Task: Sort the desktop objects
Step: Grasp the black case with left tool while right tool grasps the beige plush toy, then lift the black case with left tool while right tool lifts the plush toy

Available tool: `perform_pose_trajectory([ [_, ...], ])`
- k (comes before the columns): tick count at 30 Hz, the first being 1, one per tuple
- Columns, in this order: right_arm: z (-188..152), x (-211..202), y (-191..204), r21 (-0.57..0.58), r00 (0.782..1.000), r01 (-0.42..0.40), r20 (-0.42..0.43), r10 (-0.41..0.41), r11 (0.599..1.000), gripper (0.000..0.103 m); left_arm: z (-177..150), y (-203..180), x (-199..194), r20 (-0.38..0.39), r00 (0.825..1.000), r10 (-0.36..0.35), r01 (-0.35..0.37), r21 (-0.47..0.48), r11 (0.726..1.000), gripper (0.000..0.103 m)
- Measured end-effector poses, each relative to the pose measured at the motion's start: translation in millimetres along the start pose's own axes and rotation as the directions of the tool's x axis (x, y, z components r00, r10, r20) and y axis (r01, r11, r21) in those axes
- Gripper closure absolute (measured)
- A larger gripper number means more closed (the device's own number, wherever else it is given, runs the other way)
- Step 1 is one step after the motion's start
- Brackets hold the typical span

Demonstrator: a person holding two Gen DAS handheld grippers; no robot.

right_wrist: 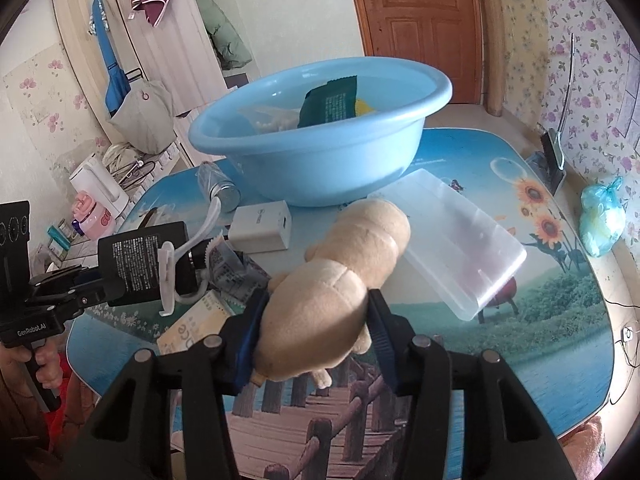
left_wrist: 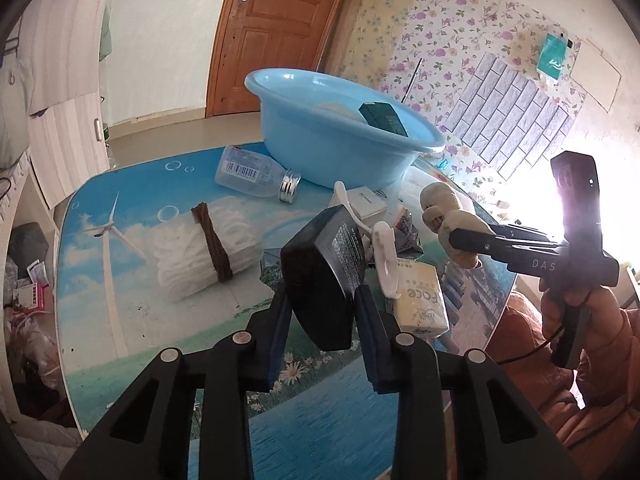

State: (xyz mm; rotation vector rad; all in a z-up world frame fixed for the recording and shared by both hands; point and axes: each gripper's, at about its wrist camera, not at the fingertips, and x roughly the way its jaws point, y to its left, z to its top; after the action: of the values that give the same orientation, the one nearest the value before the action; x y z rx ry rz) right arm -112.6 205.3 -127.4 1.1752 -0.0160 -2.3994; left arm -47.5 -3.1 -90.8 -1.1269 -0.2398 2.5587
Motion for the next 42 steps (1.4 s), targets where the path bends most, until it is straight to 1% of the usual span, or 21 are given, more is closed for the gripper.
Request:
perform_pose_trajectory([
  [4,-2,-5,-1,-0.002,1.0,0.01,0.002,-0.01,1.0,0.055,-4,-15,-4,0.001,1.0,0.017,-0.017,0.052,0.998,0.075],
  [7,-4,-5,-1,0.0,1.0,0.008,-0.005,-0.008,1.0,0.055,-7,-29,-6,0.002,0.999,0.044,-0.044,0.116,0.992,0.076],
  [9,-5,-6,1,-0.006,1.0,0.007,-0.008,-0.007,1.0,0.055,-8,-36,-6,0.001,0.999,0.038,-0.037,0.142,0.989,0.077],
  [11,-7,-6,3,-0.018,1.0,0.004,-0.012,-0.005,1.0,0.055,-9,-39,-4,-0.009,1.0,0.017,-0.016,0.147,0.989,0.078],
  [14,-9,-3,7,-0.032,1.0,-0.003,-0.022,0.003,0.999,0.055,-11,-43,5,-0.024,0.999,0.035,-0.03,0.166,0.986,0.077],
  [18,-12,-1,9,-0.041,0.999,-0.008,-0.034,0.007,0.999,0.055,-11,-40,19,-0.054,0.998,0.042,-0.033,0.152,0.988,0.077],
  [21,-14,1,8,-0.041,0.999,-0.007,-0.039,0.005,0.999,0.055,-9,-40,25,-0.056,0.998,0.031,-0.023,0.139,0.99,0.077],
  [23,-14,0,7,-0.036,0.999,-0.013,-0.041,0.011,0.999,0.055,-6,-42,29,-0.055,0.997,0.051,-0.042,0.152,0.987,0.076],
  [25,-14,0,6,-0.038,0.999,-0.013,-0.041,0.012,0.999,0.055,-3,-43,34,-0.051,0.997,0.065,-0.056,0.167,0.984,0.073],
  [27,-14,0,6,-0.038,0.999,-0.014,-0.042,0.012,0.999,0.054,0,-43,37,-0.046,0.996,0.073,-0.064,0.165,0.984,0.068],
  [28,-14,0,6,-0.038,0.999,-0.014,-0.042,0.013,0.999,0.054,1,-42,38,-0.047,0.996,0.074,-0.066,0.161,0.985,0.068],
  [29,-14,0,6,-0.037,0.999,-0.015,-0.042,0.013,0.999,0.054,1,-41,40,-0.049,0.996,0.075,-0.067,0.155,0.986,0.068],
  [34,-15,1,4,-0.021,0.999,-0.022,-0.037,0.021,1.0,0.054,-1,-38,33,-0.036,0.997,0.067,-0.062,0.142,0.988,0.079],
  [38,-14,-1,5,-0.044,0.999,0.003,-0.032,-0.005,0.999,0.054,-3,-34,20,-0.021,0.995,0.093,-0.089,0.147,0.985,0.079],
  [42,-13,-3,4,-0.041,0.999,0.006,-0.031,-0.008,0.999,0.054,-9,-26,10,-0.018,0.991,0.132,-0.128,0.149,0.981,0.079],
])
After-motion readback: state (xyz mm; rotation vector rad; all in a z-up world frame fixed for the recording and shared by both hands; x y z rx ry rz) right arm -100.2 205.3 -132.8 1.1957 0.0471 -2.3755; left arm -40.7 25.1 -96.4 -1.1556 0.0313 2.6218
